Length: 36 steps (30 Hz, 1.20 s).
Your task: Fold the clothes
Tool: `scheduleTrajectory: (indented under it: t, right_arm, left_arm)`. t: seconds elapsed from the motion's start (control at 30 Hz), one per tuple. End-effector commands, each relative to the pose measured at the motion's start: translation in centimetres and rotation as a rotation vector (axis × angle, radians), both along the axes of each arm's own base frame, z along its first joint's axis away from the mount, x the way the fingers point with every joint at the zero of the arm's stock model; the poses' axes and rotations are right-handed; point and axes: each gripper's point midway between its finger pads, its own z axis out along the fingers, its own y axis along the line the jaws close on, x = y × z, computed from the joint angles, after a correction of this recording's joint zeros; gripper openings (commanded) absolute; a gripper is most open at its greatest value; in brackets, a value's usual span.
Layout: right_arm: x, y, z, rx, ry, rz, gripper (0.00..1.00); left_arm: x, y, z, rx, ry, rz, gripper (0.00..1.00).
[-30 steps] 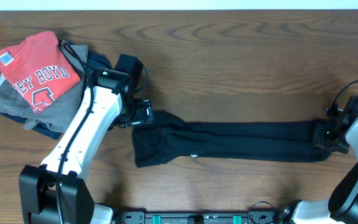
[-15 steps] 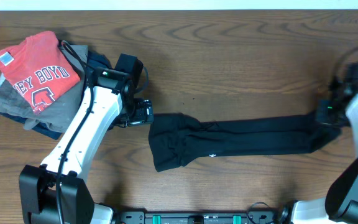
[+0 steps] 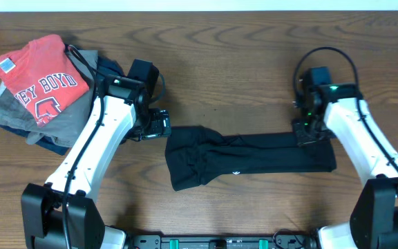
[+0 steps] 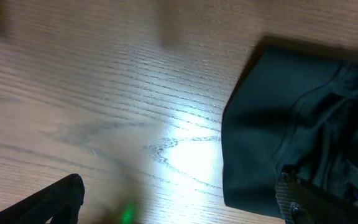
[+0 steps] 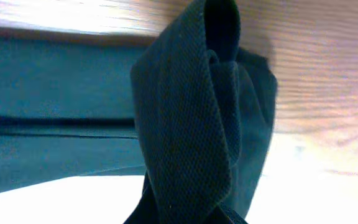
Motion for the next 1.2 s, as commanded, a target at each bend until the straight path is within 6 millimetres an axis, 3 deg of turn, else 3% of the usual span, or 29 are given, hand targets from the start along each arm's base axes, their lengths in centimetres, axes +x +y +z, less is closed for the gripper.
scheduleTrajectory:
  t: [0.0, 0.17, 0.2, 0.3, 0.4, 0.6, 0.77, 0.87, 1.0, 1.1, 1.17]
  right_arm:
    - [-0.7, 2.5, -0.1, 0.063, 0.006, -0.003, 0.04]
    - [-1.5, 4.6, -0.4, 0.11, 0.025, 0.016, 0.21]
    - [-1.6, 5.1, -0.4, 0.124, 0.029, 0.024, 0.27]
    - [-2.2, 6.6, -0.4, 0.185, 0.053, 0.038, 0.6]
    - [-2.7, 7.6, -0.3, 0.241, 0.08, 0.042, 0.74]
    - [-2.5, 6.5, -0.3, 0.174, 0.063, 0.028, 0.69]
    - [-1.7, 5.0, 0.4, 0.102, 0.008, -0.062, 0.72]
    - [-0.8, 3.8, 1.9, 0.077, -0.064, -0.165, 0.74]
    - [0.2, 2.6, 4.6, 0.106, -0.153, -0.255, 0.78]
    - [0.4, 1.7, 6.2, 0.127, -0.209, -0.288, 0.89]
    - [0.3, 1.0, 6.7, 0.13, -0.228, -0.308, 0.91]
  left_arm:
    - [0.3, 0.3, 0.6, 0.011, -0.018, 0.006, 0.99]
    - [0.3, 0.3, 0.6, 0.011, -0.017, 0.006, 0.99]
    - [0.2, 0.2, 0.6, 0.006, -0.014, 0.006, 0.99]
    - [0.0, 0.1, 0.6, -0.004, -0.006, 0.005, 1.0]
    - [0.0, 0.1, 0.6, -0.004, -0.006, 0.005, 1.0]
    - [-0.2, 0.0, 0.6, -0.009, 0.004, 0.006, 0.98]
    - [-1.1, -1.5, 0.4, -0.097, 0.048, 0.004, 0.98]
    - [-1.5, -1.9, -0.4, -0.123, 0.066, -0.002, 0.98]
    - [-2.2, -4.6, -1.8, -0.285, 0.087, -0.076, 0.98]
    - [-2.4, -6.2, -3.4, -0.39, 0.082, -0.091, 0.98]
    - [-2.6, -7.5, -4.4, -0.474, 0.073, -0.098, 0.98]
